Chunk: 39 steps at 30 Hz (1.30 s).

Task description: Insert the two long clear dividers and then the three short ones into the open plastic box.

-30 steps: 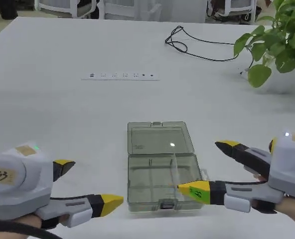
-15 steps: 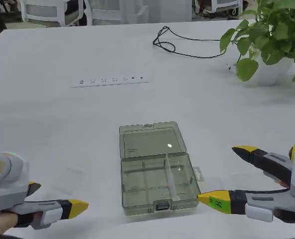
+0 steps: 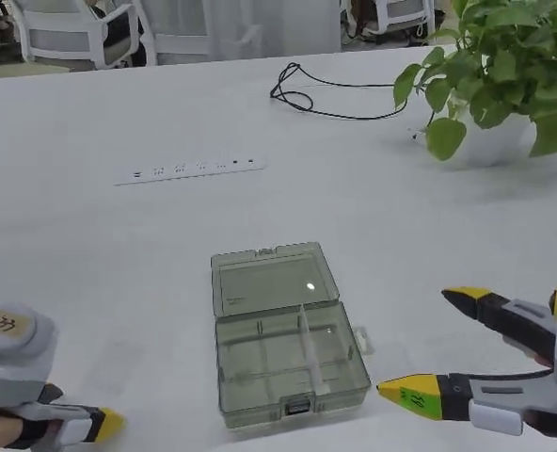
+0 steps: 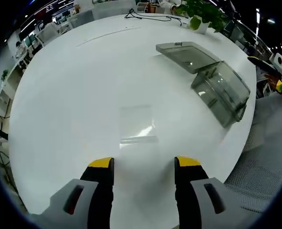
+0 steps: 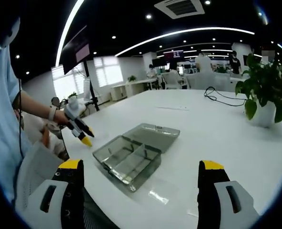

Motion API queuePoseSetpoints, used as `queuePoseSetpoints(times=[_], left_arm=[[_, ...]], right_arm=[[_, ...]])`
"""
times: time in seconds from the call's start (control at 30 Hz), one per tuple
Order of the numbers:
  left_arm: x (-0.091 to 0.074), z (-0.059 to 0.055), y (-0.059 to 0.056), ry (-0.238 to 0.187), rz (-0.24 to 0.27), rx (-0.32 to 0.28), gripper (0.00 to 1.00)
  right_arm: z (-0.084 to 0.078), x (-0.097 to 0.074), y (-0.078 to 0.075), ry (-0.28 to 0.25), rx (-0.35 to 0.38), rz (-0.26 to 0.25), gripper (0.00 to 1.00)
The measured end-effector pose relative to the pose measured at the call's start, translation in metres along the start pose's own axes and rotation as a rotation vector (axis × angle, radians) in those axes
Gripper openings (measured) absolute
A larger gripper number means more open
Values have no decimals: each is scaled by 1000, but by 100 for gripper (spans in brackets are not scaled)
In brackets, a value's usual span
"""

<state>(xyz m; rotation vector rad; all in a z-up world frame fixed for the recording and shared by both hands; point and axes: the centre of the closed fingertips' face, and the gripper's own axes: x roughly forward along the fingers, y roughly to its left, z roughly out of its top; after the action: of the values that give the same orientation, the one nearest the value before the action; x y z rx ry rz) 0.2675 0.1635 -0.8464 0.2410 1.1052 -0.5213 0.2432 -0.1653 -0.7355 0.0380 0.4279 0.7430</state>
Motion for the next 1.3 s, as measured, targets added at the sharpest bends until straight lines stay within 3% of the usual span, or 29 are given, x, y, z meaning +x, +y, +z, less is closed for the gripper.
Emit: queuePoseSetpoints(times=[0.27,0.43,0.7,0.9,1.2,1.3], left_arm=[[2,4,6,63,34,69,40],[2,4,9,83,41,57,33],[0,0,5,120,35,37,31],[-2,-3,6,121,29,19,30],[-4,-2,8,92,15,-12,30],[-5,-1,8,82,10,-23,30]], right_arm=[[0,1,0,1,3,0,100],[0,5,4,8,3,13,100],[3,8,10,7,-4,27,100],[3,9,14,8,-4,31,100],[4,12,23,5,9,35,100],[1,12,20,9,20,36,99]])
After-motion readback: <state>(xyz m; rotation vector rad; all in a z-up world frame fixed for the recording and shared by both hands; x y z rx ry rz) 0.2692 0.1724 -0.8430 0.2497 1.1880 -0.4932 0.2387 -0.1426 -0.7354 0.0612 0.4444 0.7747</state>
